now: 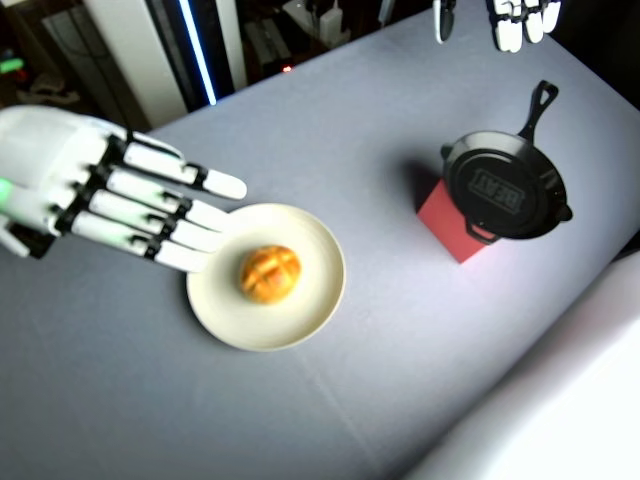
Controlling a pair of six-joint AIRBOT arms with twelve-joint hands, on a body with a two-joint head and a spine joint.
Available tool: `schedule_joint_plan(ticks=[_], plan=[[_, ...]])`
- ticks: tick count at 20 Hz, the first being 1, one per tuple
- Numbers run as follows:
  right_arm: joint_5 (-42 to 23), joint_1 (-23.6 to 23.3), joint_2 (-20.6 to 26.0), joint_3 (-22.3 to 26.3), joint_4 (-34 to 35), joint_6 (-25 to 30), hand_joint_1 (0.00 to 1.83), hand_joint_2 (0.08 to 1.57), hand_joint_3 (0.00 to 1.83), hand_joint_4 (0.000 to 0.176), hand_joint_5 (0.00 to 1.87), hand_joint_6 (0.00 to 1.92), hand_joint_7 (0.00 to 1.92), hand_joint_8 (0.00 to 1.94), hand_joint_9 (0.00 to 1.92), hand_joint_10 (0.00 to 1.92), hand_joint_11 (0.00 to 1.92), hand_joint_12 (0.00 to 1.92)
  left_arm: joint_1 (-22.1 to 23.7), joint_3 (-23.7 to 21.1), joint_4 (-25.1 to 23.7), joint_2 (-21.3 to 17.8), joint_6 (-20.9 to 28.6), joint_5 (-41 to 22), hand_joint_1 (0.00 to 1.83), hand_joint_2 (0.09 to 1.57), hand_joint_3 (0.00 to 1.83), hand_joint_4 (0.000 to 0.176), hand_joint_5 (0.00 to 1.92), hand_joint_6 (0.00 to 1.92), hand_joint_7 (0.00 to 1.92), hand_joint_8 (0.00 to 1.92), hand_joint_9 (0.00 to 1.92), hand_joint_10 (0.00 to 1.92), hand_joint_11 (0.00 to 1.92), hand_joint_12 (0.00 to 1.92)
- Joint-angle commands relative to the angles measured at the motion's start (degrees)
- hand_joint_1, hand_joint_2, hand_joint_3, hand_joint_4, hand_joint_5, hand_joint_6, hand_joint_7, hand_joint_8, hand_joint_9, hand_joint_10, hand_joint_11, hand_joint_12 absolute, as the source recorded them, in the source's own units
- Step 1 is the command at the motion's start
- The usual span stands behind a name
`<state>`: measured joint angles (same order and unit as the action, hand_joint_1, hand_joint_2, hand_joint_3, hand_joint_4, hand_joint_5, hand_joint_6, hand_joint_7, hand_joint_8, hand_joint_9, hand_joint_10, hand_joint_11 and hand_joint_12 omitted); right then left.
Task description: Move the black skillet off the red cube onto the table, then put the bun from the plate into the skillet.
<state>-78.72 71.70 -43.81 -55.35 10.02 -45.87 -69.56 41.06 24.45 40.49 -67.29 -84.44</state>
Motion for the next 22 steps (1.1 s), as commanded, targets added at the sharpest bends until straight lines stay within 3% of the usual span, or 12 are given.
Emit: schedule_joint_plan(ticks=[1, 3, 5, 6, 8, 11, 13, 16, 17, 18, 20, 22], plan=[[-6.7, -0.2, 0.0, -0.4, 0.9, 0.3, 0.32, 1.25, 0.0, 0.144, 0.21, 0.0, 0.19, 0.0, 0.2, 0.0, 0.23, 0.1, 0.4, 0.3, -0.5, -0.1, -0.2, -6.8, 0.72, 0.97, 0.01, 0.06, 0.23, 0.0, 0.13, 0.0, 0.12, 0.01, 0.0, 0.52], [-6.5, -0.2, 0.0, -0.4, 0.8, 0.3, 0.37, 1.26, 0.0, 0.135, 0.23, 0.0, 0.19, 0.0, 0.19, 0.0, 0.24, 0.09, 0.4, 0.3, -0.5, -0.1, -0.2, -7.0, 0.71, 0.97, 0.0, 0.054, 0.24, 0.0, 0.15, 0.0, 0.14, 0.01, 0.0, 0.59], [-6.4, -0.2, -0.1, -0.5, 0.8, 0.3, 0.35, 1.26, 0.0, 0.143, 0.22, 0.0, 0.19, 0.0, 0.19, 0.0, 0.24, 0.08, 0.5, 0.6, -0.4, 0.1, -0.2, -7.3, 0.71, 0.95, 0.0, 0.053, 0.25, 0.0, 0.18, 0.01, 0.17, 0.01, 0.0, 0.68], [-6.3, -0.2, -0.1, -0.5, 0.8, 0.3, 0.33, 1.27, 0.0, 0.142, 0.21, 0.0, 0.18, 0.0, 0.2, 0.0, 0.26, 0.08, 1.0, 1.2, 0.2, 0.5, -0.2, -7.3, 0.71, 0.95, 0.0, 0.065, 0.25, 0.0, 0.18, 0.01, 0.18, 0.01, 0.0, 0.68], [-5.8, -0.3, -0.3, -0.7, 0.7, 0.3, 0.33, 1.26, 0.0, 0.145, 0.21, 0.0, 0.19, 0.0, 0.2, 0.0, 0.26, 0.08, 3.3, 3.5, 2.5, 2.0, -0.2, -5.4, 0.84, 0.98, 0.0, 0.048, 0.27, 0.0, 0.23, 0.01, 0.19, 0.01, 0.0, 0.68], [-5.5, -0.4, -0.6, -0.9, 0.5, 0.4, 0.38, 1.26, 0.0, 0.135, 0.24, 0.01, 0.2, 0.01, 0.21, 0.01, 0.27, 0.07, 9.5, 8.6, 5.1, 5.2, -0.2, 2.5, 0.93, 0.96, 0.0, 0.019, 0.26, 0.0, 0.22, 0.01, 0.13, 0.01, 0.0, 0.22], [-5.5, -0.4, -0.6, -1.0, 0.5, 0.4, 0.35, 1.26, 0.0, 0.131, 0.23, 0.0, 0.19, 0.0, 0.2, 0.0, 0.27, 0.07, 13.1, 12.2, 6.4, 7.3, -0.2, 8.3, 0.92, 0.96, 0.0, 0.019, 0.22, 0.0, 0.21, 0.0, 0.11, 0.0, 0.0, 0.08], [-5.5, -0.6, -0.7, -1.1, 0.5, 0.5, 0.36, 1.27, 0.0, 0.135, 0.24, 0.01, 0.18, 0.0, 0.19, 0.0, 0.27, 0.06, 17.0, 16.4, 7.7, 9.9, -0.2, 13.9, 0.94, 0.95, 0.0, 0.05, 0.24, 0.0, 0.25, 0.0, 0.16, 0.0, 0.0, 0.23], [-5.5, -0.7, -0.8, -1.2, 0.5, 0.5, 0.37, 1.27, 0.0, 0.125, 0.25, 0.01, 0.19, 0.0, 0.2, 0.0, 0.27, 0.06, 18.2, 17.7, 8.2, 10.7, -0.2, 15.6, 0.93, 0.96, 0.0, 0.074, 0.26, 0.0, 0.29, 0.0, 0.2, 0.0, 0.0, 0.34], [-5.4, -0.7, -0.8, -1.3, 0.5, 0.5, 0.39, 1.27, 0.0, 0.116, 0.26, 0.01, 0.2, 0.0, 0.2, 0.0, 0.26, 0.05, 19.8, 19.3, 8.7, 11.6, -0.2, 17.4, 0.94, 0.96, 0.0, 0.101, 0.28, 0.0, 0.28, 0.0, 0.2, 0.0, 0.0, 0.29], [-5.0, -0.6, -0.8, -1.3, 0.5, 0.5, 0.35, 1.28, 0.01, 0.121, 0.25, 0.0, 0.19, 0.0, 0.19, 0.0, 0.26, 0.05, 21.8, 21.4, 9.5, 12.8, -0.3, 19.9, 0.86, 0.95, 0.0, 0.122, 0.28, 0.0, 0.26, 0.0, 0.19, 0.0, 0.0, 0.23], [-4.7, -0.6, -0.9, -1.4, 0.5, 0.5, 0.33, 1.29, 0.01, 0.122, 0.24, 0.0, 0.18, 0.0, 0.18, 0.0, 0.25, 0.04, 23.1, 23.1, 10.0, 13.9, -0.3, 22.2, 0.81, 0.93, 0.0, 0.126, 0.28, 0.0, 0.26, 0.0, 0.21, 0.01, 0.0, 0.16]])
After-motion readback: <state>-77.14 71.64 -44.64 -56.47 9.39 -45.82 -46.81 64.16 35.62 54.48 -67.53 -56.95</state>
